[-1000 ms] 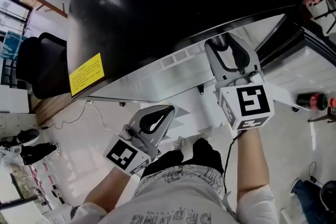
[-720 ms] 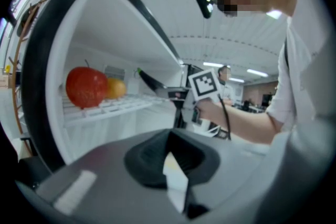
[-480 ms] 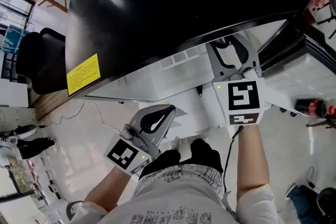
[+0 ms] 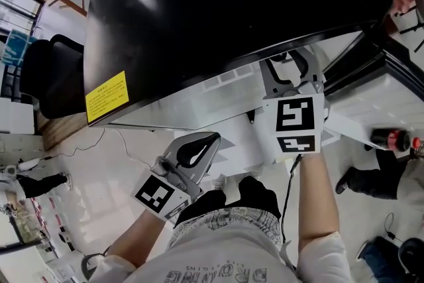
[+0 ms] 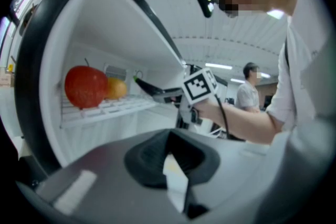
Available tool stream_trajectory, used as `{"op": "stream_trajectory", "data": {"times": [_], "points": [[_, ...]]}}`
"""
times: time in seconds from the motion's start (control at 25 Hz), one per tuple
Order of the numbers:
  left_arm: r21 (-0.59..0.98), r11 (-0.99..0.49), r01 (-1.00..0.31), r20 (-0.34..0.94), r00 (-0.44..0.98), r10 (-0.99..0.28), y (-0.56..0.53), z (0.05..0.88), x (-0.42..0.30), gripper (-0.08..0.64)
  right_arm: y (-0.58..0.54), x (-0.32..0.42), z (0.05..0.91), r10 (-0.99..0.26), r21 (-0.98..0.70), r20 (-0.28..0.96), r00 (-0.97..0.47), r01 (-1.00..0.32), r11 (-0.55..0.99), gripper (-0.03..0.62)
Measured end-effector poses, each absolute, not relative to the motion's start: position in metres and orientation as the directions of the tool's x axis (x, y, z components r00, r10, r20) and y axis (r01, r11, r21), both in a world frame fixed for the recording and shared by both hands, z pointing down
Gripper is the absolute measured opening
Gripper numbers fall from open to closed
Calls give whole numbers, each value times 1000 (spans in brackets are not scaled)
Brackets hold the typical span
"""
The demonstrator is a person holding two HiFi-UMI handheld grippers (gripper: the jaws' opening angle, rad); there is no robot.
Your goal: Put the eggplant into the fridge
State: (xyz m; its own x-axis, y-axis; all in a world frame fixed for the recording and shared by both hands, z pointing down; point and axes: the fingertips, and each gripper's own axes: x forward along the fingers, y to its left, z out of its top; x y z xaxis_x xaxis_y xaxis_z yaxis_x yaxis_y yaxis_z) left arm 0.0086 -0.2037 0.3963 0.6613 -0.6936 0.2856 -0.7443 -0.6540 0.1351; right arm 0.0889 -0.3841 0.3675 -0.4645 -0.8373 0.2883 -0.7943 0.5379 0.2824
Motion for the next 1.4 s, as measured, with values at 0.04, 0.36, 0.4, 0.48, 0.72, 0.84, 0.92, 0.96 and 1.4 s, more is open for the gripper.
{"op": "stream_trajectory", "data": {"times": [0.04, 0.36, 0.4, 0.48, 0.72, 0.84, 0.92, 0.96, 1.4], "points": [[136, -653, -745, 284, 661, -695, -204, 396, 8, 6, -385, 89, 368, -838, 284, 293, -461, -795, 536, 190], [136, -653, -745, 275, 662, -698, -209, 391, 5, 6, -392, 88, 371, -833, 262, 325, -448, -803, 535, 190], [136, -652, -746, 274, 661, -699, -210, 391, 4, 7, -392, 88, 371, -833, 260, 325, -448, -805, 534, 190], [135, -651, -747, 273, 660, -700, -211, 391, 4, 7, -393, 89, 372, -835, 254, 322, -446, -809, 531, 190], [135, -653, -745, 273, 662, -698, -212, 391, 3, 6, -393, 90, 372, -836, 247, 322, -444, -813, 527, 193], [132, -655, -744, 272, 662, -698, -212, 389, 2, 8, -393, 89, 372, -832, 245, 327, -448, -810, 533, 201], [129, -654, -745, 272, 661, -699, -211, 388, 2, 6, -393, 89, 372, -830, 242, 329, -450, -810, 535, 206], [128, -654, -746, 272, 660, -700, -211, 388, 1, 7, -393, 89, 372, -830, 241, 329, -451, -810, 535, 206], [121, -657, -744, 265, 662, -701, -202, 383, -3, 6, -383, 85, 364, -838, 250, 310, -450, -811, 528, 209]]}}
